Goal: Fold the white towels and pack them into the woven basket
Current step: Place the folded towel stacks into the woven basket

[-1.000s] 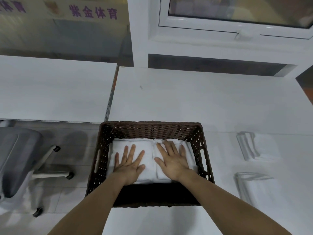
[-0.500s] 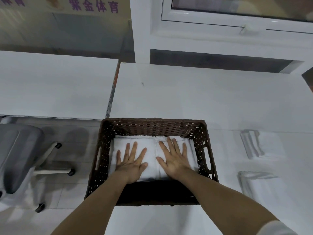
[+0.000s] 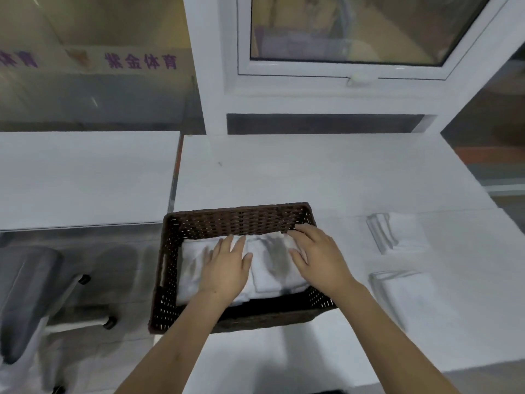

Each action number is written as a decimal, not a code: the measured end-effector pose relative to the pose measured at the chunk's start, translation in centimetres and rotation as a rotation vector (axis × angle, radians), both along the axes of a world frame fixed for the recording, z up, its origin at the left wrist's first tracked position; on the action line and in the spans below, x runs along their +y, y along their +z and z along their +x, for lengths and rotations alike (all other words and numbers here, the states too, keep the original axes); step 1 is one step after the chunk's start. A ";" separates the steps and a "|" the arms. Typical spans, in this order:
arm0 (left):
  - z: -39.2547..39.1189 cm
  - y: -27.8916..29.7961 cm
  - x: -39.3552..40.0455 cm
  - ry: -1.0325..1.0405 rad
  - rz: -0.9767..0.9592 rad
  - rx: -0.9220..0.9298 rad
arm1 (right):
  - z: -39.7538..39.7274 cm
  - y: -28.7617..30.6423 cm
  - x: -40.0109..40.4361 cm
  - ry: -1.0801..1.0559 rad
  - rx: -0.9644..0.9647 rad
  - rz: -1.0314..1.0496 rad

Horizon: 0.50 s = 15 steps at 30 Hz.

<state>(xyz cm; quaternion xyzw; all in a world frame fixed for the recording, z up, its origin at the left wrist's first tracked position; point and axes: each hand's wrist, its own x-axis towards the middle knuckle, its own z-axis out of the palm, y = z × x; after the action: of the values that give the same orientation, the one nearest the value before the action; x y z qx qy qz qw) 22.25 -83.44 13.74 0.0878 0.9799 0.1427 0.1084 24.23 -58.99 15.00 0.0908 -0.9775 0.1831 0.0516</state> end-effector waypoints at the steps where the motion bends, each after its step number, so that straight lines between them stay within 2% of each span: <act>1: 0.3 1.0 1.3 -0.019 0.018 0.062 | 0.8 1.2 1.1 -0.038 0.066 0.005; 5: 1.6 4.4 7.3 -0.142 0.092 0.325 | 4.0 4.2 6.9 -0.165 0.220 -0.022; 8: 2.5 5.6 13.0 -0.240 0.136 0.450 | 6.3 4.4 12.5 -0.239 0.226 -0.013; 11: 3.5 6.2 19.6 -0.341 0.144 0.494 | 8.3 4.0 18.5 -0.310 0.204 -0.006; 15: 5.1 4.8 28.2 -0.404 0.146 0.433 | 10.7 1.8 27.1 -0.365 0.152 0.016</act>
<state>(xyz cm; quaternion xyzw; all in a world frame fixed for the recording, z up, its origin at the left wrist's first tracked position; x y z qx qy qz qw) 27.32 -55.19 18.55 0.3169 0.9300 0.1664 -0.0836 34.90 -31.85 16.79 -0.0742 -0.9725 0.1556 0.1569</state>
